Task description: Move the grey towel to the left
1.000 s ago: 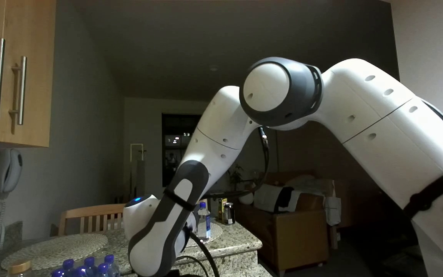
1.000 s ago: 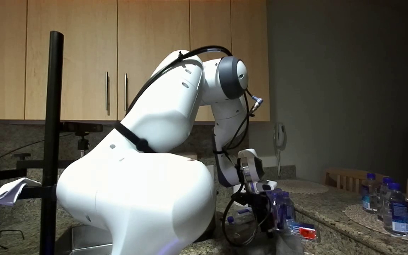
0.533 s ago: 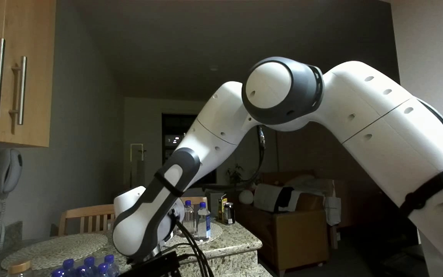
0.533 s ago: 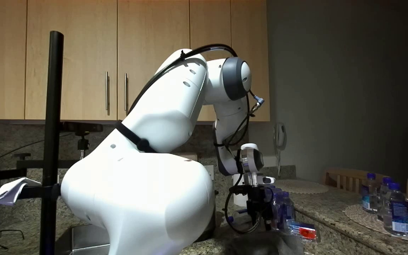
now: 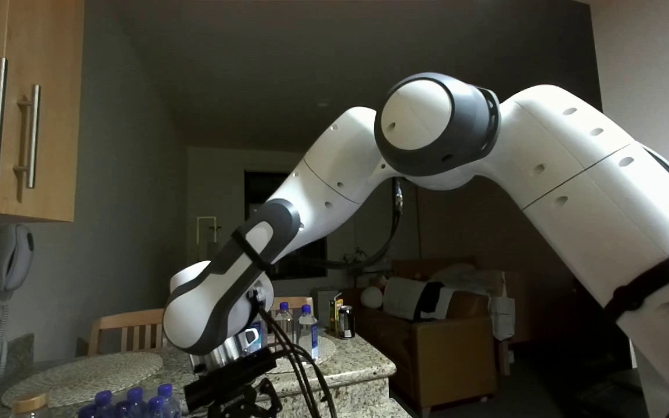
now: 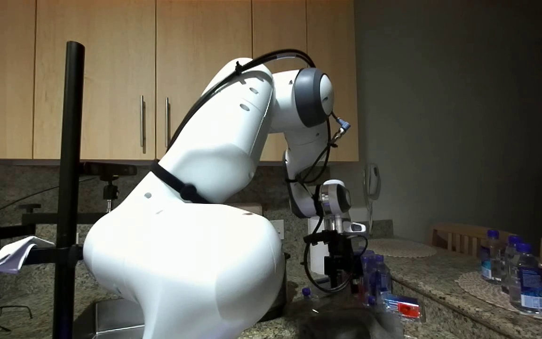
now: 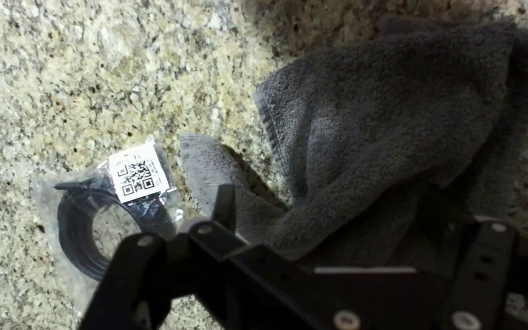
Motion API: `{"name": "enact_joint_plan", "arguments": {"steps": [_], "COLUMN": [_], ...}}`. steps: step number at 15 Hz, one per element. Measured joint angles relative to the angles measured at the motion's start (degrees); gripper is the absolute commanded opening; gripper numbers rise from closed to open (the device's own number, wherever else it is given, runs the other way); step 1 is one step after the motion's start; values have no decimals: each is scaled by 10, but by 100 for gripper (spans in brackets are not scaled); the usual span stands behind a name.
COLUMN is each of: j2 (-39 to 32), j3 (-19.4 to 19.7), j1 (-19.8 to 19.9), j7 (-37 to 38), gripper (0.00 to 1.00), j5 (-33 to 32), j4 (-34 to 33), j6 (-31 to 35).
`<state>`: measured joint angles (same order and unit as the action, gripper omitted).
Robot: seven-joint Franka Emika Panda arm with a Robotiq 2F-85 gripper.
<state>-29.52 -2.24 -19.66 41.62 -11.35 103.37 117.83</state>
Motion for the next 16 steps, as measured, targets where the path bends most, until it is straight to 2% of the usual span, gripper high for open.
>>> {"name": "enact_joint_plan", "arguments": {"steps": [8,16], "j2": [68,98], "j3": [-8,-7], "j1": [20,46], "j7": [-59,-66], "gripper": [100,100], "j5": [29,31], "j4": [2,2], "j6": [-56,-74]}}
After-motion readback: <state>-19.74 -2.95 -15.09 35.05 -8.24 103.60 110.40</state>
